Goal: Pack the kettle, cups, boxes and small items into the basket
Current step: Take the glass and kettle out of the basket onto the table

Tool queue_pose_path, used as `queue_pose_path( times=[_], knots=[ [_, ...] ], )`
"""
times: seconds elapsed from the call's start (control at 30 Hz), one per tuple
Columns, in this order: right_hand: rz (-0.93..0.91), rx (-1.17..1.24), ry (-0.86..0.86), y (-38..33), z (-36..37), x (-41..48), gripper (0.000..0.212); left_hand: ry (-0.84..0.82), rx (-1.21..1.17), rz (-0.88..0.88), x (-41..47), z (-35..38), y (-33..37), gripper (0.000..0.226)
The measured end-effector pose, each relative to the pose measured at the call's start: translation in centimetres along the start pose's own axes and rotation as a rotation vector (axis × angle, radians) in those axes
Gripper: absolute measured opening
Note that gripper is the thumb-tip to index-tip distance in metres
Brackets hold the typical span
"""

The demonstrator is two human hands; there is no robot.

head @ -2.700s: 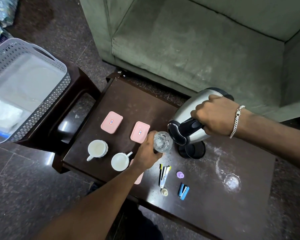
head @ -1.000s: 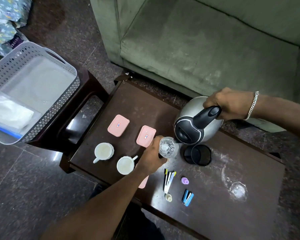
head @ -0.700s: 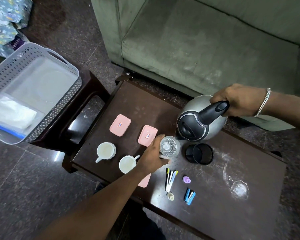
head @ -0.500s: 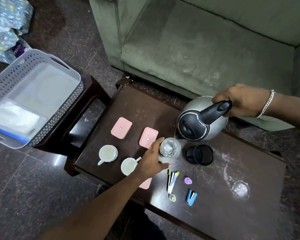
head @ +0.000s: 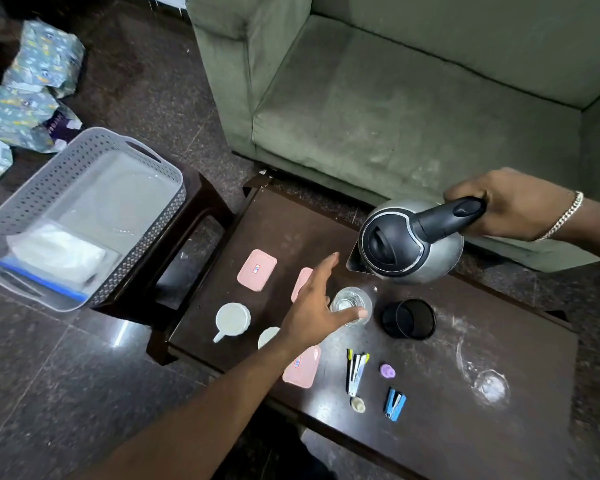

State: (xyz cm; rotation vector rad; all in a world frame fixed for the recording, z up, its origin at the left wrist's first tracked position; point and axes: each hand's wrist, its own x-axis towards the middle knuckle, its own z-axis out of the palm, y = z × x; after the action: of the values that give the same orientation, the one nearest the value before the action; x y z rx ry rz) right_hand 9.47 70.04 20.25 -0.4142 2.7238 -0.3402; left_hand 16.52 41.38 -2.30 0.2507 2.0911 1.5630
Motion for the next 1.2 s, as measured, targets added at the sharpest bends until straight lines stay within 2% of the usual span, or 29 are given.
queue_pose_path(
  times=[0.17, 0.43, 0.57, 0.63, 0.73, 0.97, 1.2],
  knots=[
    [0.02, 0.099, 0.054, -1.3, -1.6, -0.1, 0.043, 0.055, -0.09, 0.078, 1.2, -0.9, 3.7, 0.11],
    [0.128, 0.315, 0.14, -3.1, -2.3, 1.3, 0.029, 0.192, -0.217, 0.201, 2.1, -3.7, 7.5, 0.097],
    [0.166, 0.484, 0.23, -4.8, -2.0, 2.9, 0.031, 0.258, -0.266, 0.252, 2.2, -6.8, 9.2, 0.098],
    [0.167, 0.581, 0.269, -5.9, -1.8, 3.9, 0.025, 0.287, -0.271, 0.275, 2.0, -8.9, 9.9, 0.1],
    [0.138, 0.696, 0.298, -7.7, -1.7, 6.0, 0.019, 0.33, -0.275, 0.318, 1.7, -12.9, 10.9, 0.099],
    [-0.017, 0.88, 0.382, -14.4, -2.3, 13.4, 0.036, 0.451, -0.216, 0.337, 0.3, -23.6, 12.3, 0.098],
    [-0.176, 0.968, 0.39, -22.0, -2.1, 21.9, 0.033, 0.524, -0.1, 0.298, -1.6, -34.6, 11.8, 0.097]
  ],
)
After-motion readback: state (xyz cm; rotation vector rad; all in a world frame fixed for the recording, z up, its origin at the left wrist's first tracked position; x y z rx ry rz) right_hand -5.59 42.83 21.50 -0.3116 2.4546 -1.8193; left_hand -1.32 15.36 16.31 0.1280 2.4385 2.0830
